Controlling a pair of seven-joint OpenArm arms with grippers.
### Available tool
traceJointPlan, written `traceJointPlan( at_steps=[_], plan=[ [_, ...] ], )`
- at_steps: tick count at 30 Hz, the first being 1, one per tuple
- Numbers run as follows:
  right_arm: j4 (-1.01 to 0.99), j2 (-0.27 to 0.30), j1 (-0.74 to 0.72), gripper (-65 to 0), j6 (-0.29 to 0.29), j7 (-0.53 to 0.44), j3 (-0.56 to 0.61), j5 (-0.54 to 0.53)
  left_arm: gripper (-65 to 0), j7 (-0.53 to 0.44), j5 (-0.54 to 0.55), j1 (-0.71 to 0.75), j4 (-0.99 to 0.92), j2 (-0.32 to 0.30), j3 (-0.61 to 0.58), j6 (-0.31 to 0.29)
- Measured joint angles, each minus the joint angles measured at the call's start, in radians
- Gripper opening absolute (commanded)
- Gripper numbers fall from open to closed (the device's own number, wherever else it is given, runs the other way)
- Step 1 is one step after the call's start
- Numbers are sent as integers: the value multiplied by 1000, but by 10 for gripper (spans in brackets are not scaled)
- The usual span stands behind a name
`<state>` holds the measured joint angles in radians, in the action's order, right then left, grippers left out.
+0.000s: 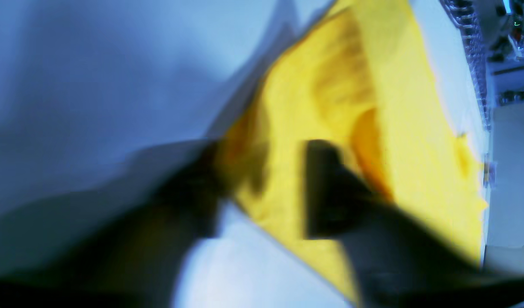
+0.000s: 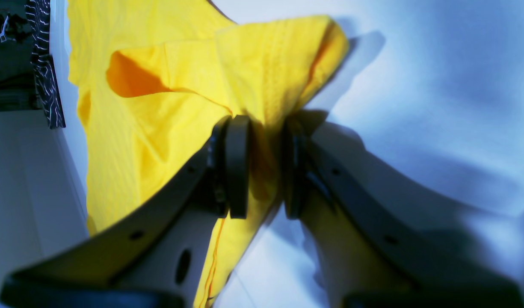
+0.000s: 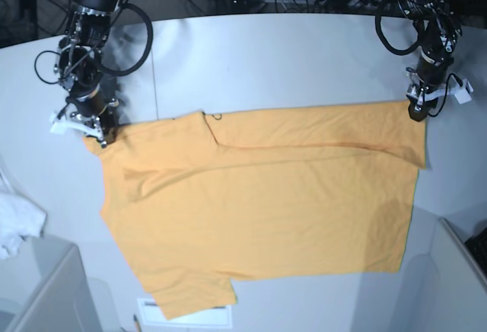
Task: Fold the T-shirt properly
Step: 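Pull the held shoulder edge further toward the arms with both grippers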
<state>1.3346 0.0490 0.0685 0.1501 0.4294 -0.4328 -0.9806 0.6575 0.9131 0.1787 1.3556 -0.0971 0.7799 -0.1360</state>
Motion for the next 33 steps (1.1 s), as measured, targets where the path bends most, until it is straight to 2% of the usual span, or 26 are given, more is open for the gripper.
traceJointPlan(
  at_steps=[1,3,6,12,15,19,23,28,33],
  plan=[
    [0,0,-2,-531,0,1,0,0,-637,6,-2,2,-4,1,0,3],
    [-2,0,-2,-537,0,1,0,0,-650,13,1,2,-10,-4,0,-1],
    [-9,0,-2,-650,7,1,0,4,-650,35,-7,-9,-12,-20,-2,5],
    [-1,0,-2,-650,11,8,0,3,-650,99,-27,-14,32,-30,-24,25],
    [49,0,17,-650,39,77,0,11,-650,134,-36,-6,55,-34,-19,28],
    [125,22,52,-650,172,159,1,5,-650,172,-37,19,74,-43,-17,27],
    [141,28,69,-650,176,167,-6,11,-650,171,-37,61,108,-46,-21,27],
    [148,22,98,-650,172,174,-69,-7,-650,178,-38,110,197,-45,-21,30],
    [238,21,174,-650,183,185,-70,9,-650,185,-31,190,294,-59,-28,29]
  ],
)
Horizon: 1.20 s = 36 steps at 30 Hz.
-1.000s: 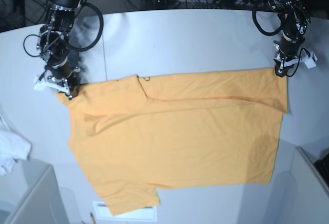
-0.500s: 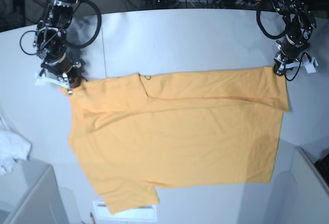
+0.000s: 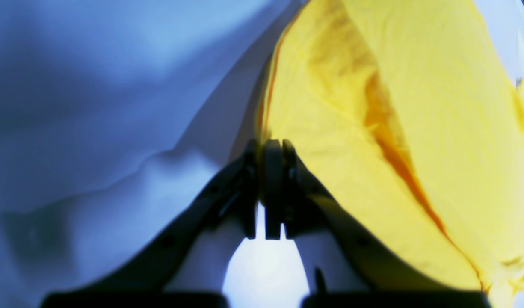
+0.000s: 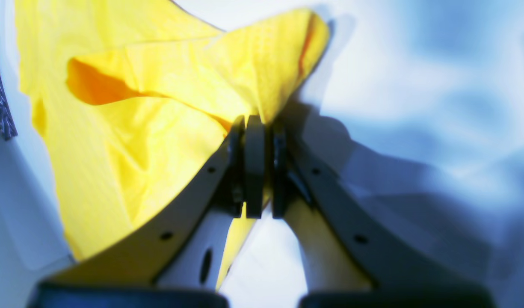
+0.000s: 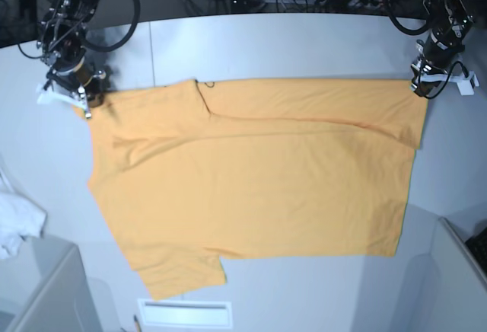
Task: Fold the T-shirt properly
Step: 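Pull the held shoulder edge further toward the arms with both grippers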
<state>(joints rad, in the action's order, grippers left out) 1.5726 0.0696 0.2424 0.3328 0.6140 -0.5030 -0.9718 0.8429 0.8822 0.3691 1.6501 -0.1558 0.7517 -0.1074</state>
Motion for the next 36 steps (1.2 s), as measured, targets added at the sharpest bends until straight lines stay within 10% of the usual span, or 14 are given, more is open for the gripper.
traceJointPlan(
  at_steps=[36],
  plan=[
    [129,-8,250,-650,-3,158,-156,-121,-650,0,9,260,75,-11,-1,-5]
  ],
)
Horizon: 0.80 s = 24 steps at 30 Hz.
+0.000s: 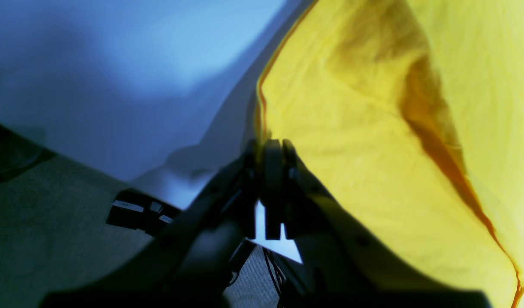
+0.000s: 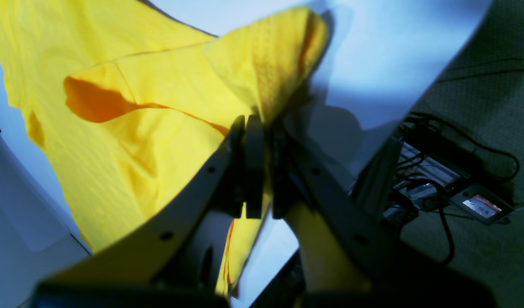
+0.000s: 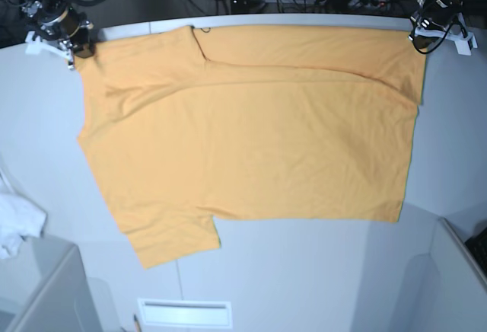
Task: Fold the T-shirt properly
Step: 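Pull the held shoulder edge further toward the arms with both grippers, then release the shoulder edge and move the right gripper to the hem corner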
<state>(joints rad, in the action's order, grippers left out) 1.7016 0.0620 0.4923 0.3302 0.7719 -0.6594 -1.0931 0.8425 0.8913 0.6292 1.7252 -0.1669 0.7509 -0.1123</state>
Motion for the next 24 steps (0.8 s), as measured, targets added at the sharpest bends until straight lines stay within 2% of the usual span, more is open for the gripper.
traceJointPlan(
  at_steps=[8,12,14,15,17,19,20,22,24],
  plan=[
    [0,0,0,-650,0,0,0,0,-650,0,0,0,0,0,0,0],
    [0,1,-1,-650,0,68,-5,1,-650,-1,0,0,0,0,1,0],
    [-1,0,-1,-584,0,72,-5,1,-650,-1,0,0,0,0,3,0],
    [-1,0,-1,-546,0,77,-5,1,-630,-1,0,0,0,0,5,0],
    [-1,0,-1,-498,-1,79,-5,-1,-469,-1,-3,0,0,0,5,0],
    [0,0,0,-485,0,78,-6,-2,-301,-4,-3,0,0,0,6,3],
    [1,0,5,-482,0,80,-17,-5,-242,-4,-5,0,0,0,7,4],
    [6,-2,14,-482,0,92,-51,1,-146,-6,-3,0,0,0,7,3],
    [18,2,35,-482,0,89,-77,4,-104,-6,-3,0,0,1,14,3]
  ],
)
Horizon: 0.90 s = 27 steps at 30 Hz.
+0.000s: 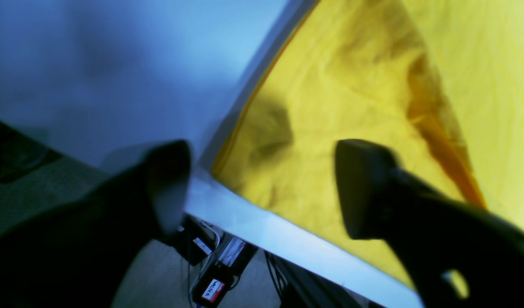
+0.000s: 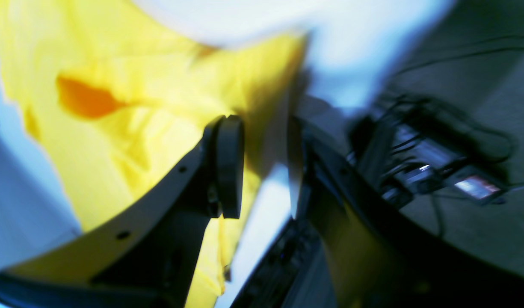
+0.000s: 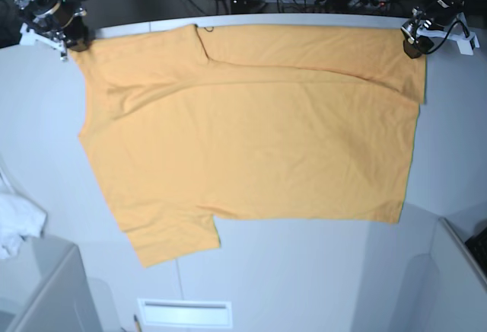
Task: Fold the T-shirt properly
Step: 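Release the shoulder edge and move the right gripper to the hem corner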
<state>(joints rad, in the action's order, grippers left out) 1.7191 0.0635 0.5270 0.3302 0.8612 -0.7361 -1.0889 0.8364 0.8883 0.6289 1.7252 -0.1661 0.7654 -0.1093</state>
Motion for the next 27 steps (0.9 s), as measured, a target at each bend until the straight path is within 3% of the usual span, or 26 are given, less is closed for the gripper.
traceJointPlan(
  at_steps=[8,12,14,16,20,21,24,27],
  plan=[
    [130,0,37,-482,1,19,-125,5,-102,-2,3,7,114,-2,175,0],
    [184,5,-6,-482,2,26,-104,3,-120,3,-2,3,211,-2,236,1],
    [180,27,-71,-483,3,36,-76,3,-188,0,1,-24,212,-6,234,1],
    [155,85,-147,-485,1,25,-8,8,-296,5,-4,-50,198,-5,208,1],
    [13,208,-348,-486,-5,24,178,-5,-614,8,1,-61,198,-5,179,0],
    [-44,239,-403,-486,-4,21,224,-4,-650,9,1,-61,198,-7,177,0],
    [-262,308,-581,-488,-55,5,365,5,-650,9,-2,-59,193,-6,183,1],
    [-478,354,-745,-488,-199,-110,487,-7,-650,9,-2,-53,192,-1,185,1]
  ],
)
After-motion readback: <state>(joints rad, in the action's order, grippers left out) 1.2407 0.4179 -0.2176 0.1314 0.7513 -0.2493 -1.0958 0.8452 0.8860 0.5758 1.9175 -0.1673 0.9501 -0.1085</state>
